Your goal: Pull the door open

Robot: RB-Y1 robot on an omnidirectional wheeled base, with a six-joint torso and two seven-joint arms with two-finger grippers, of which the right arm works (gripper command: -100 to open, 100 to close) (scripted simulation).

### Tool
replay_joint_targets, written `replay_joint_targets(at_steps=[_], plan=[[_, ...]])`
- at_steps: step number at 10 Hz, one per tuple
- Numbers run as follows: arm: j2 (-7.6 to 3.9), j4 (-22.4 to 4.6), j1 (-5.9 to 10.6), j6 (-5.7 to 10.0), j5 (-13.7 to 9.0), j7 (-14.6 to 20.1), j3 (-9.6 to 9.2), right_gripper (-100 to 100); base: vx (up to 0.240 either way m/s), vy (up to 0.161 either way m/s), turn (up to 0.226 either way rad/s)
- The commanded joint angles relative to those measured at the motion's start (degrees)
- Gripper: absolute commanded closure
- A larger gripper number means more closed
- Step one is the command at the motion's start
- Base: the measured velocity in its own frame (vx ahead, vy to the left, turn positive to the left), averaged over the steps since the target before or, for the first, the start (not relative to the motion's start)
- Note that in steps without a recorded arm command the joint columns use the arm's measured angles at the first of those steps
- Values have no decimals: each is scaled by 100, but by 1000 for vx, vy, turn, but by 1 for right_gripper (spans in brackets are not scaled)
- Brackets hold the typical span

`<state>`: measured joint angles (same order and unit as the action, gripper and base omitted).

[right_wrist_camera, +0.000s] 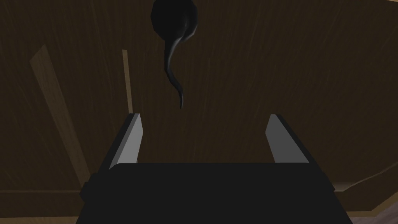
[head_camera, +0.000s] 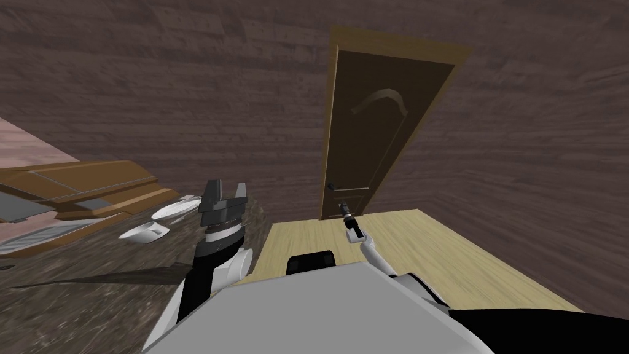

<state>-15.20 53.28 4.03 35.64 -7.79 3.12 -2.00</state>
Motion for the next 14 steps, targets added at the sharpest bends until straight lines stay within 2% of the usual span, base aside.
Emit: replay_joint_targets(at_steps=[1,7,8,9,10,13,14], plan=[[-25,-227,99,62,-18,23,-2,-100,90,-53,41],[-149,-922,394,192,-95,116,-10,-100,105,-47,55],[-130,-854,354,189,-87,102,-10,-100,46,-25,12],[-244,-943,312,266,-126,191,51,-100,129,24,138],[-286,-972,294,292,-139,224,73,-100,184,33,140],[-588,-1176,162,483,-241,461,234,-100,194,40,178],[-639,-1210,139,515,-258,501,261,-100,169,53,124]])
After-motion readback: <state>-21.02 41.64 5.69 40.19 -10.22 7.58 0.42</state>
